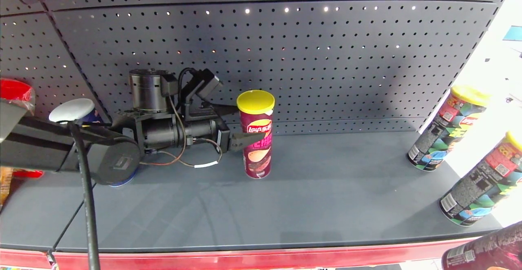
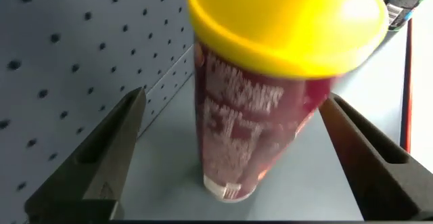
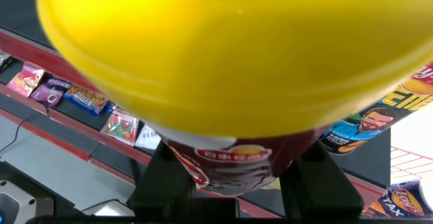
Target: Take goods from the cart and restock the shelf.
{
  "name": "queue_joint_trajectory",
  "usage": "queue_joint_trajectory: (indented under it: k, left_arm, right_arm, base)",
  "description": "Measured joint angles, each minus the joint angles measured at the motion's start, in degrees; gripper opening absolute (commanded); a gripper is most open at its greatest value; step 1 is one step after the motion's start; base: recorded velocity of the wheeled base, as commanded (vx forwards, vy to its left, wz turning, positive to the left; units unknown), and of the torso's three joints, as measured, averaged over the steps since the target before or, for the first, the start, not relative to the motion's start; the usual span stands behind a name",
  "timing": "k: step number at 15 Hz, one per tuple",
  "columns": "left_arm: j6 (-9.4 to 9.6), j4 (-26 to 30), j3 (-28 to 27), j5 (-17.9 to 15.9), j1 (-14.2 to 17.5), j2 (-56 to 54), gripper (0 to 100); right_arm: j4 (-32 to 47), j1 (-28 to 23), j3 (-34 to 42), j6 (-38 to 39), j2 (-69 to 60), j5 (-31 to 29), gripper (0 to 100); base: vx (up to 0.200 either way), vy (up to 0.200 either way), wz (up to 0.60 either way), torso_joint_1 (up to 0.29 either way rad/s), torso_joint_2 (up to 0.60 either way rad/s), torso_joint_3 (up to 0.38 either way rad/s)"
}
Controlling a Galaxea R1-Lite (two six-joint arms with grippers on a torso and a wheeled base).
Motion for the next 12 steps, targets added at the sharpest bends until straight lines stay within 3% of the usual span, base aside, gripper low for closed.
queue_joint_trajectory:
  k: [7, 8, 12]
  left_arm:
    - [-0.23, 0.0, -3.6, 2.5, -2.2, 2.6, 100]
    - [-0.23, -0.1, -3.9, 2.4, -2.5, 3.0, 0]
    - [-0.59, -0.1, -4.2, 2.2, -3.9, 3.7, 0]
  right_arm:
    - [0.0, 0.0, 0.0, 0.0, 0.0, 0.0, 0]
    - [0.0, 0.0, 0.1, 0.0, 0.0, 0.0, 0]
    - [0.0, 0.0, 0.1, 0.0, 0.0, 0.0, 0]
  base:
    - [0.0, 0.0, 0.0, 0.0, 0.0, 0.0]
    - [0.0, 0.0, 0.0, 0.0, 0.0, 0.0]
    - [0.0, 0.0, 0.0, 0.0, 0.0, 0.0]
